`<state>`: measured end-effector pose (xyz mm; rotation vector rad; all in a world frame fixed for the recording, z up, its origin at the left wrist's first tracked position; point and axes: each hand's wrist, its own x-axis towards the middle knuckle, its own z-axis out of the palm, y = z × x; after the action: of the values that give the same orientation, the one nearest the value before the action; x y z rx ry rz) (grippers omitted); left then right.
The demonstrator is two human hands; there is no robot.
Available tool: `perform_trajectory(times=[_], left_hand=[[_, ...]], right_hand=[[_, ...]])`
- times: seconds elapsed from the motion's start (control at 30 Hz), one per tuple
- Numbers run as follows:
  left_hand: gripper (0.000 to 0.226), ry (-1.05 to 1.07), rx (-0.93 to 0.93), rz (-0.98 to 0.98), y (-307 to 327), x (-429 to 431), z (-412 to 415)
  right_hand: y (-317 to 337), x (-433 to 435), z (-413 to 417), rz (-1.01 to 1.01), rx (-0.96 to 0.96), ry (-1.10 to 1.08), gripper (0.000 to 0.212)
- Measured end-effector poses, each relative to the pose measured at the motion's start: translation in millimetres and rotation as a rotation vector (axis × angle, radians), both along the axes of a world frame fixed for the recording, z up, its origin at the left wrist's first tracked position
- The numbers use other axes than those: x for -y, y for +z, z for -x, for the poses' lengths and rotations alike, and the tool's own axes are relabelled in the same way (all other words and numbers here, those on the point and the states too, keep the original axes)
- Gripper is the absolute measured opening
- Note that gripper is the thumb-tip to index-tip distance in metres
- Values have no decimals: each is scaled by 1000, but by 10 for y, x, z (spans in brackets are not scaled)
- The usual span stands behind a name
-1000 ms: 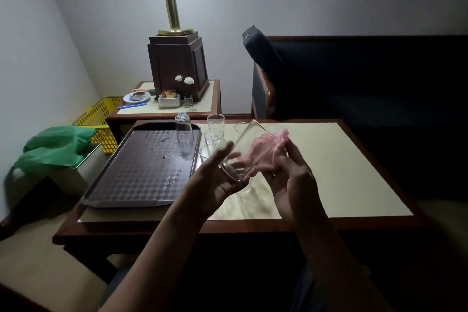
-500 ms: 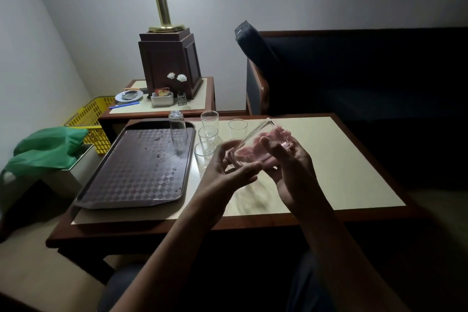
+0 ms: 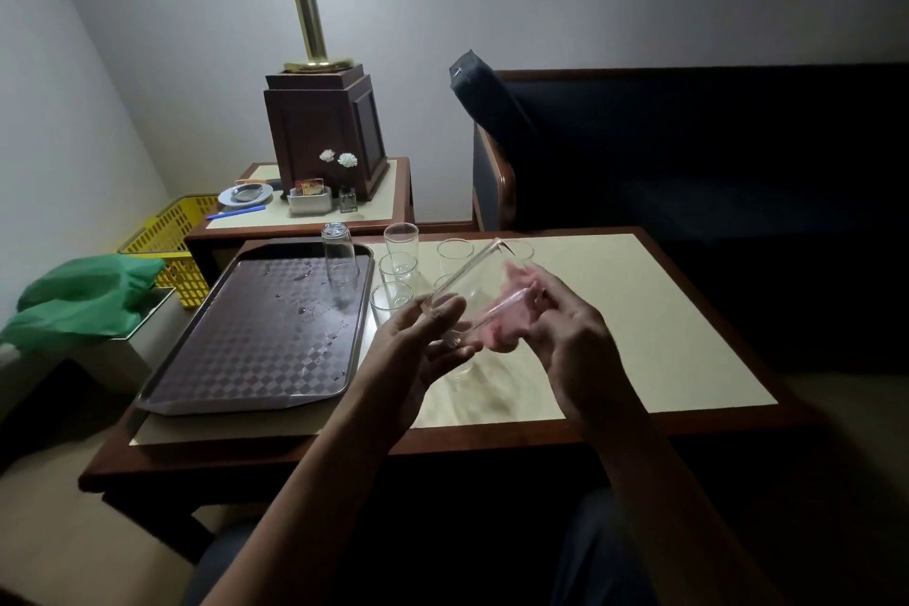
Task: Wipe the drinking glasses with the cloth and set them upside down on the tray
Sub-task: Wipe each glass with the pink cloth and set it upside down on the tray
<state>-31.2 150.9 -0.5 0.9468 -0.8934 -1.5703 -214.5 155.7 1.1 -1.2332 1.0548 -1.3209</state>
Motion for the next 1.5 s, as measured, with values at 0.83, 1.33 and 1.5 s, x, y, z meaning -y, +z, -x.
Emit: perform_trajectory(times=[0.83, 1.33, 1.5], left_hand=[[63, 167, 227, 317, -52, 48, -322], [53, 375, 553, 58, -265, 430, -1044], [48, 459, 903, 96, -205, 952, -1662]], right_hand=[[16, 152, 61, -36, 81, 46, 30], [-168, 464, -222, 72, 37, -156, 36], [-275, 721, -163, 102, -22, -176, 37]])
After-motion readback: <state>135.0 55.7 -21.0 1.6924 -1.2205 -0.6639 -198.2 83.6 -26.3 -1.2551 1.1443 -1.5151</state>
